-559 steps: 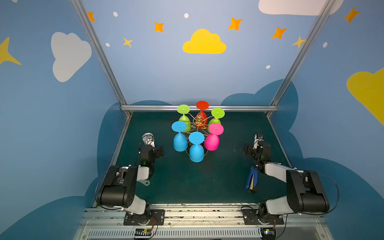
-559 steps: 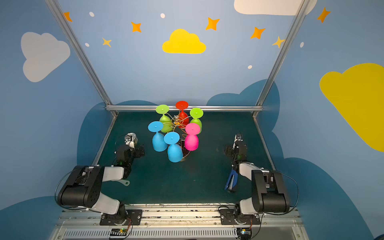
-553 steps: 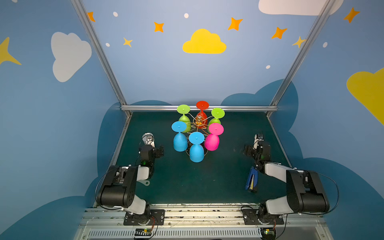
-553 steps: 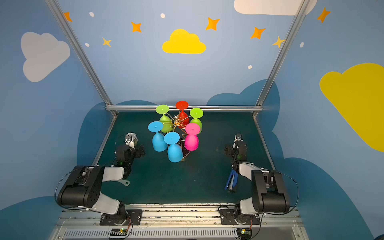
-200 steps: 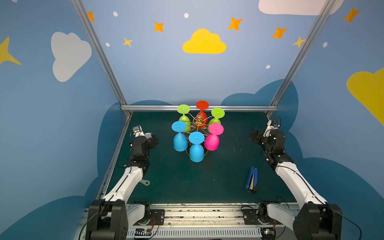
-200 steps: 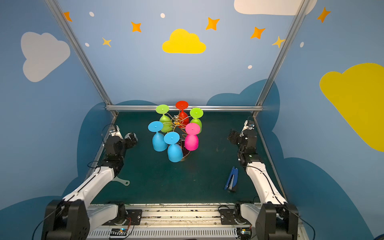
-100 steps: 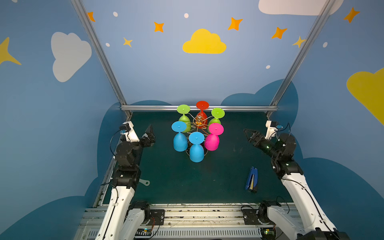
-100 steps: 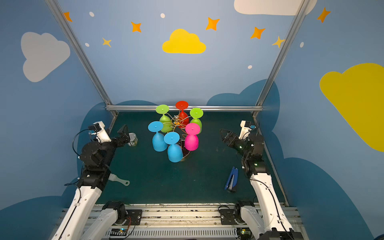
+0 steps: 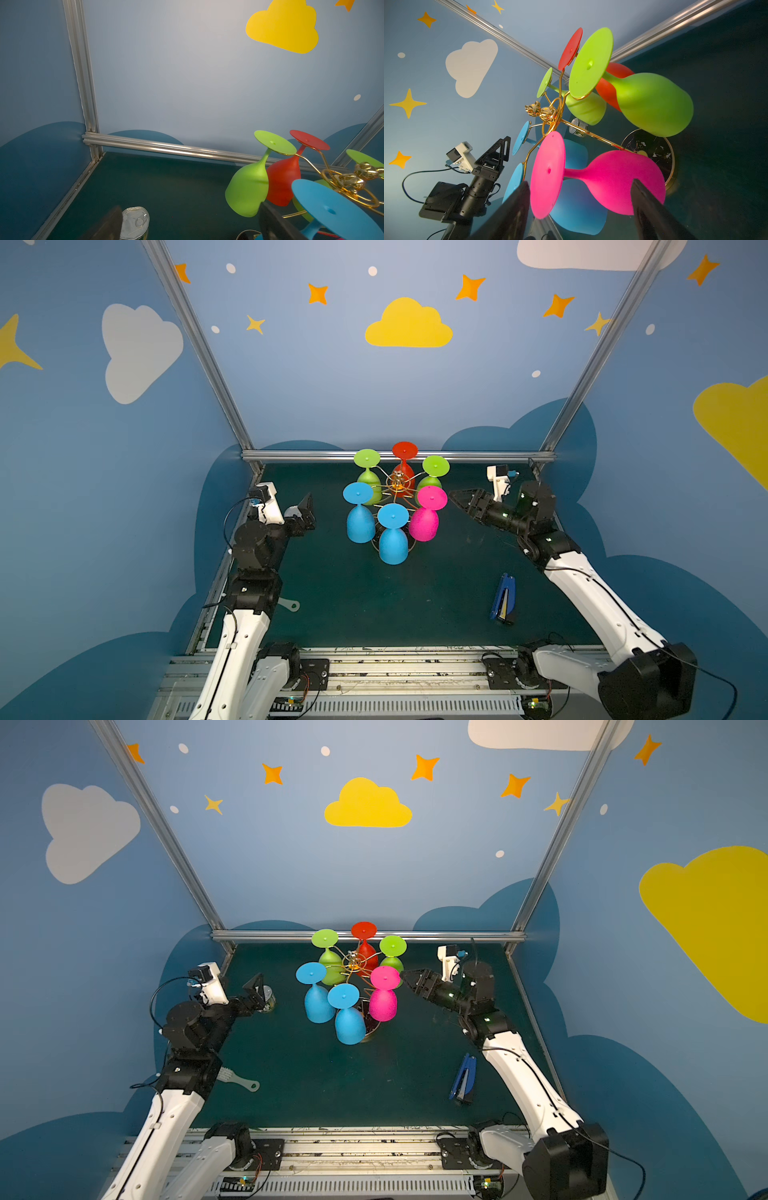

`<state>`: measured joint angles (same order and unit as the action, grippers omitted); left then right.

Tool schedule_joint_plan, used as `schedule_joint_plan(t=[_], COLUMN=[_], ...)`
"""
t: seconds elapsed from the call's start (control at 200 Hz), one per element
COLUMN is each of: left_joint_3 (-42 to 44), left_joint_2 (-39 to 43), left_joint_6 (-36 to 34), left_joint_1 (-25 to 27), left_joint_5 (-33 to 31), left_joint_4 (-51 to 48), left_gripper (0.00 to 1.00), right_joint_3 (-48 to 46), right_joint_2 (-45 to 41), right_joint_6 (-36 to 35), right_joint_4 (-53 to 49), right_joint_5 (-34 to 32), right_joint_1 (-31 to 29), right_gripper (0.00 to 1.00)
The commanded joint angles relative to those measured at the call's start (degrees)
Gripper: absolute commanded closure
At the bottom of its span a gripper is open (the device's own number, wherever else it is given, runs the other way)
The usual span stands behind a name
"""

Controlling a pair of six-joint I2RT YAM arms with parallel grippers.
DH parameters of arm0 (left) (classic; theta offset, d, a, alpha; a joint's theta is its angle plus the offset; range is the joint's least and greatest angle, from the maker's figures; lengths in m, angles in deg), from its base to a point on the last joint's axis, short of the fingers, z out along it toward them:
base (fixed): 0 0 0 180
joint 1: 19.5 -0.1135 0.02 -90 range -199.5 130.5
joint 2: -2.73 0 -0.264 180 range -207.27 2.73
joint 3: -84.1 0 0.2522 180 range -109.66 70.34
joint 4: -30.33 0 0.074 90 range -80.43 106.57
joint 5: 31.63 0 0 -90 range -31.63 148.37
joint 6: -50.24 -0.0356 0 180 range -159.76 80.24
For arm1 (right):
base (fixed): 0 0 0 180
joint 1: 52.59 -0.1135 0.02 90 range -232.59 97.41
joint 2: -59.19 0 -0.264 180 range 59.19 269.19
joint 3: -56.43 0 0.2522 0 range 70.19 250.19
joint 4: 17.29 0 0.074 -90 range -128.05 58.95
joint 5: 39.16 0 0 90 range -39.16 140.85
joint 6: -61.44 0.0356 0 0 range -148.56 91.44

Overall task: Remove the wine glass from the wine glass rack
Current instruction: 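Reach the right gripper to the magenta glass's foot while the left arm rises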

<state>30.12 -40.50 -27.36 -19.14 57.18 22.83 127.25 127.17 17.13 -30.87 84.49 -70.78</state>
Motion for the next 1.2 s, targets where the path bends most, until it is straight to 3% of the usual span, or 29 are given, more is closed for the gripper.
schedule_joint_plan(t=[0.0,0.32,0.421,0.741,1.041,1.196], left_joint_3=[0.21,0.23,0.27,0.33,0.33,0.33], left_joint_2=[1.70,2.40,2.52,2.44,2.93,2.92], left_joint_6=[-0.02,0.08,0.33,1.04,1.13,1.37], left_joint_1=[-0.26,-0.33,-0.30,-0.33,-0.30,-0.33], left_joint_5=[-0.11,-0.62,-0.74,-0.39,-0.74,-0.57], left_joint_4=[-0.02,-0.37,-0.37,-0.20,-0.29,-0.29], left_gripper=[0.00,0.00,0.00,0.00,0.00,0.00], right_joint_3=[3.50,5.52,5.04,3.65,4.03,3.94], right_joint_2=[2.04,5.05,4.48,2.02,1.62,0.71], right_joint_6=[1.26,3.24,3.24,4.81,7.34,8.52], right_joint_4=[1.38,1.93,1.40,1.60,3.46,4.51], right_joint_5=[1.26,1.35,1.03,-0.60,0.98,1.35], right_joint_1=[-1.85,-4.83,-4.83,-4.59,-4.52,-4.39], right_gripper=[0.29,0.52,0.63,0.85,1.00,1.00])
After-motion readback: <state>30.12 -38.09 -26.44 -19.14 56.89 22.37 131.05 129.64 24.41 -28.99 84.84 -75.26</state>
